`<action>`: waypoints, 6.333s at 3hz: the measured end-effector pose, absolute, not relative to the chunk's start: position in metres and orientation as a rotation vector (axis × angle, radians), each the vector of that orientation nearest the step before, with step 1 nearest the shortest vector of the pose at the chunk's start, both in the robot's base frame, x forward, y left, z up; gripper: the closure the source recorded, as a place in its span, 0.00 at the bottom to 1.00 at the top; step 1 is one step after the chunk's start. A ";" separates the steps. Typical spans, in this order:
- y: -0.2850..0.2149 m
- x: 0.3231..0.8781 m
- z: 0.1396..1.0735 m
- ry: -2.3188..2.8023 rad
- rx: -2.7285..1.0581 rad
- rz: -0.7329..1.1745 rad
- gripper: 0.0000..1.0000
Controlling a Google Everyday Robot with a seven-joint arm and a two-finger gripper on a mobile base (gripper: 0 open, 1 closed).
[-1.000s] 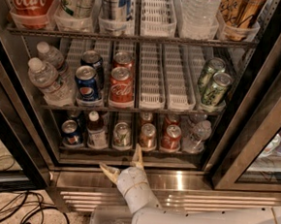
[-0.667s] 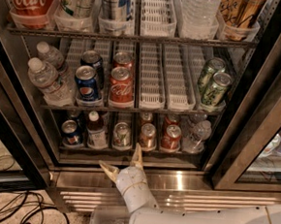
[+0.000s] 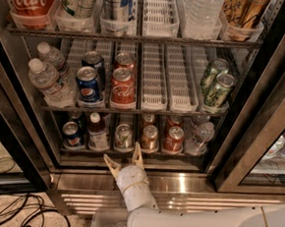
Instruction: Pick 7up can from bottom shelf of fridge
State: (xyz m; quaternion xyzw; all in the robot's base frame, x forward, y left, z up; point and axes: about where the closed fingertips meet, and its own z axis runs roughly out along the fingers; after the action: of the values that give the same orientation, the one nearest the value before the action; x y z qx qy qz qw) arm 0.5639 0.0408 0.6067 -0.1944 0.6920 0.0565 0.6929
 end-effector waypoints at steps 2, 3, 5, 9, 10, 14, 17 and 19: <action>0.044 0.578 0.611 1.529 -0.401 0.125 0.27; 0.044 0.583 0.609 1.532 -0.387 0.117 0.27; 0.037 0.591 0.605 1.538 -0.360 0.081 0.28; 0.041 0.624 0.606 1.519 -0.332 0.033 0.31; 0.040 0.630 0.604 1.522 -0.324 0.023 0.31; 0.035 0.646 0.596 1.563 -0.300 0.054 0.75; 0.036 0.644 0.601 1.570 -0.306 0.080 1.00; 0.036 0.638 0.614 1.595 -0.319 0.138 1.00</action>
Offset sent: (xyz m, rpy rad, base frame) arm 0.0204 0.0043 0.0043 0.0327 -0.0226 -0.0299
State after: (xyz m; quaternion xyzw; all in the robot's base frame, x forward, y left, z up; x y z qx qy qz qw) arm 0.6376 0.0360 0.6135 -0.1425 0.7120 0.0614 0.6848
